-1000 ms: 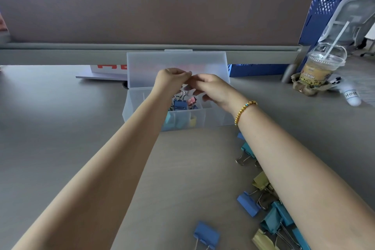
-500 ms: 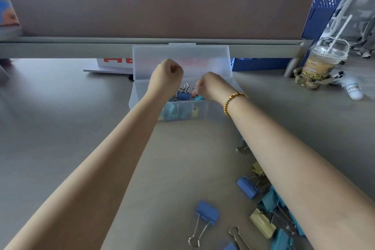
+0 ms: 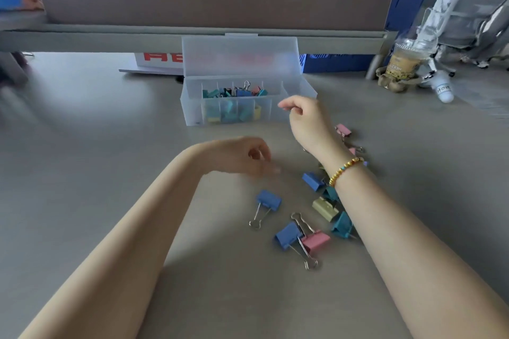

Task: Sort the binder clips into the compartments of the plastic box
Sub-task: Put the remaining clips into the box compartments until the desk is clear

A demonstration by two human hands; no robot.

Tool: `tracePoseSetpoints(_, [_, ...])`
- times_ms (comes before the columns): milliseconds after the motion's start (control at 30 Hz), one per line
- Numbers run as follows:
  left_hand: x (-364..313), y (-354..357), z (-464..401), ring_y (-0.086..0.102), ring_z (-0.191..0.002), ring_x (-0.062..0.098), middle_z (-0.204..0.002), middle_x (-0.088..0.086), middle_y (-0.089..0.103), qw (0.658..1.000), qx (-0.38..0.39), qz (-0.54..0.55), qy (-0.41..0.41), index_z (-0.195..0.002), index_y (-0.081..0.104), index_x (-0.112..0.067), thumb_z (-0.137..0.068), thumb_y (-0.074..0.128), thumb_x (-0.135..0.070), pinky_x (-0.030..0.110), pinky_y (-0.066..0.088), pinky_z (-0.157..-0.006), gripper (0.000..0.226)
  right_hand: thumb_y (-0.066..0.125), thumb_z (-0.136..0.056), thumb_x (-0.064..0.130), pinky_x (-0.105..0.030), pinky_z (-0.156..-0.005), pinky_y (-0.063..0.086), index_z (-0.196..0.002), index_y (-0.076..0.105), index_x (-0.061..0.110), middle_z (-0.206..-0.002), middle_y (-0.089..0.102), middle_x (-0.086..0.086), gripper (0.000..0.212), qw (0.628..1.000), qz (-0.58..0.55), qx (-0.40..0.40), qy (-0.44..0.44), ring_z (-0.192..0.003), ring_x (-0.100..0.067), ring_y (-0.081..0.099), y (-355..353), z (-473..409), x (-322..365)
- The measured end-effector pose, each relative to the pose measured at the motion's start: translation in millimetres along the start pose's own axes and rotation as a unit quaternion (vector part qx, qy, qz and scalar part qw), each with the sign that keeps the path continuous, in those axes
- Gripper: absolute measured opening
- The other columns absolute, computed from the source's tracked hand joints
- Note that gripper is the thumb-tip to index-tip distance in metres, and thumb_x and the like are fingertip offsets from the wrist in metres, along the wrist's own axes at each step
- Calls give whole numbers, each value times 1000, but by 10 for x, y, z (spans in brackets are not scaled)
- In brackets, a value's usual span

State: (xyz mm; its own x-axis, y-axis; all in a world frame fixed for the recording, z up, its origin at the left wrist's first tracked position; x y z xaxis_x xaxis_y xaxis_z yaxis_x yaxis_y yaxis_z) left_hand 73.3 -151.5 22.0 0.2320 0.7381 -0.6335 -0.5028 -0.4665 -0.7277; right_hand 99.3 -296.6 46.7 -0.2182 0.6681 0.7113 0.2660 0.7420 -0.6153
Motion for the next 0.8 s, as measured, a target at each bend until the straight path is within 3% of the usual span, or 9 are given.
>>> tracePoseSetpoints(67, [-59, 127, 111, 48, -91, 13, -99, -9, 47, 993, 57, -99, -1, -116, 51, -24, -77, 68, -49, 29, 43, -86, 50, 34, -93, 2, -21, -73, 43, -112, 65, 14, -120, 63, -3, 39, 1000, 8, 23, 7, -88, -11, 59, -59, 153, -40])
tracePoseSetpoints(133, [-89, 193, 172, 43, -100, 15, -109, -7, 40, 984, 67, -167, -9, -123, 43, -28, -72, 72, -52, 30, 42, -90, 64, 34, -94, 5, -16, -61, 39, -111, 65, 15, -117, 65, 0, 37, 999, 8, 36, 22, -69, -1, 50, -118, 254, -101])
tracePoseSetpoints(200, [-79, 235, 172, 40, -100, 16, -110, -3, 37, 979, 44, -197, -14, -122, 41, -26, -70, 72, -54, 32, 43, -90, 67, 35, -94, 6, -18, -60, 38, -109, 66, 17, -113, 67, 2, 37, 999, 8, 35, 37, -68, -4, 50, -175, 341, -181])
tracePoseSetpoints(300, [-19, 241, 107, 45, -92, 19, -109, 2, 42, 988, -61, -144, -18, -115, 47, -17, -77, 67, -52, 29, 42, -80, 55, 41, -94, 9, -21, -73, 40, -108, 66, 19, -105, 68, 5, 30, 998, 23, 41, 46, -81, -7, 55, -271, 446, -285])
tracePoseSetpoints(400, [-19, 215, 83, 48, -88, 20, -112, 6, 48, 982, -150, -118, -7, -113, 50, -14, -84, 61, -47, 26, 39, -77, 45, 52, -93, 13, -16, -85, 40, -120, 61, 16, -95, 59, 11, 28, 988, 35, 149, 37, -88, -5, 51, -385, 565, -328])
tracePoseSetpoints(500, [-66, 260, 81, 48, -89, 23, -106, 4, 41, 980, -124, -155, -24, -115, 49, -13, -85, 60, -46, 28, 39, -76, 45, 60, -90, 20, -25, -107, 34, -131, 51, 25, -124, 53, 7, 42, 956, 82, 282, 25, -113, -4, 47, -439, 703, -333])
tracePoseSetpoints(567, [-119, 285, 91, 48, -86, 26, -105, 6, 40, 977, -128, -171, -12, -113, 49, -9, -88, 58, -33, 27, 37, -72, 36, 61, -89, 24, -24, -109, 27, -135, 47, 30, -139, 42, 9, 49, 937, 142, 318, 15, -128, -6, 37, -437, 732, -331])
tracePoseSetpoints(800, [-187, 329, 121, 48, -92, 27, -111, 12, 48, 958, -169, -231, 26, -113, 46, -8, -88, 51, -26, 30, 38, -75, 31, 64, -86, 30, -31, -110, 23, -131, 52, 28, -146, 36, 6, 46, 921, 238, 308, 15, -135, -17, 28, -460, 705, -392])
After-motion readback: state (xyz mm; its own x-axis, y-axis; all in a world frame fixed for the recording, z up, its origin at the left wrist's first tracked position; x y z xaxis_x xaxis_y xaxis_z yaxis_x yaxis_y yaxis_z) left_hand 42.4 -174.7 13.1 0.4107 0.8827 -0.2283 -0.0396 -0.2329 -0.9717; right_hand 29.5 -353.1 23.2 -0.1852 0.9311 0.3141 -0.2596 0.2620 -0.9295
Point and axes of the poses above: each hand's wrist, its own z-axis away from the middle knuckle, its own y-axis out of the palm, x = y × z, the point moved 4 cm from there along -z, towards the middle knuckle
